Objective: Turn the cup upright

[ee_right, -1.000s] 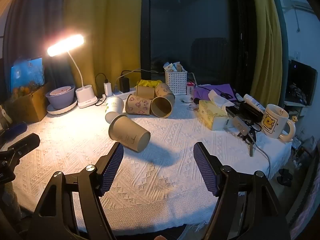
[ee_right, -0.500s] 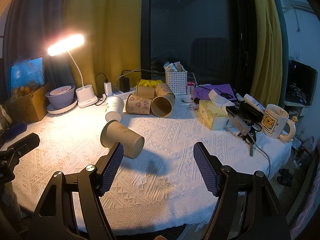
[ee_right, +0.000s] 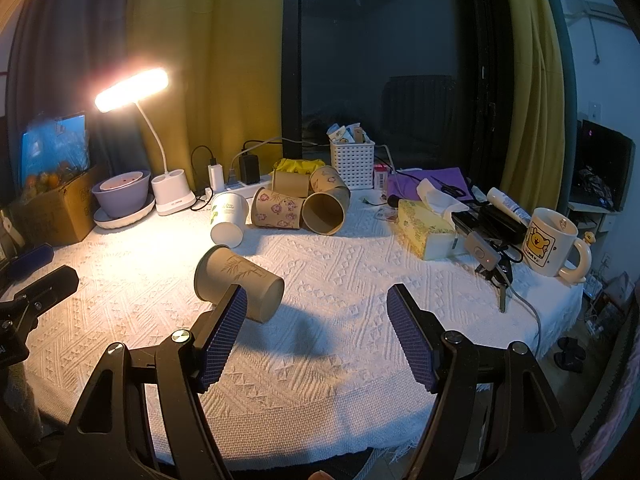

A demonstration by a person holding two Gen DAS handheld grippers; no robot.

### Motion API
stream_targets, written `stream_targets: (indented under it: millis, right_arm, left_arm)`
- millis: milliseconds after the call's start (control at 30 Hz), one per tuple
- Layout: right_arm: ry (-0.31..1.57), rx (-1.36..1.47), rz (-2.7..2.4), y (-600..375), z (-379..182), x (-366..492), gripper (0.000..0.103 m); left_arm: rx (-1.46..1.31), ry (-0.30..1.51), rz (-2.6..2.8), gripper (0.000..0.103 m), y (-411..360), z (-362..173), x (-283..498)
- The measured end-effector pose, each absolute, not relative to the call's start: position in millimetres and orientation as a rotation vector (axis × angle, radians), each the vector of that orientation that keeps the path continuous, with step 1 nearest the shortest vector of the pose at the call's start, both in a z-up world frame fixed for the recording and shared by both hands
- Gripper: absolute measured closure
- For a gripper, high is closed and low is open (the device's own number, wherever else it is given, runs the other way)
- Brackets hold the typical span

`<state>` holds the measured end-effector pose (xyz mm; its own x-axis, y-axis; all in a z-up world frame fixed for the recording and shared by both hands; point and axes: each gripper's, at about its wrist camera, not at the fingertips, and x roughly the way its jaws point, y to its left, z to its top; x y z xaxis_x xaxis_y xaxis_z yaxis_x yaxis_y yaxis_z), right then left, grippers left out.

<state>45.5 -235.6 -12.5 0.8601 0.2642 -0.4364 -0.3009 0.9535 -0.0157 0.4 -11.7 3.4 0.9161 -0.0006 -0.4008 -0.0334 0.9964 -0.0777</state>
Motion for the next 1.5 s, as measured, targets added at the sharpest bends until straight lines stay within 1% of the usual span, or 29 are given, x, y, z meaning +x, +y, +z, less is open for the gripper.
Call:
stream_targets:
  millis: [1500]
  right_arm:
    - [0.444, -0.083, 0.299, -238.6, -12.8, 46.5, 0.027]
  left_arm:
    - [-0.094, 0.41, -0.016, 0.014, -9.8, 1.7, -3.9]
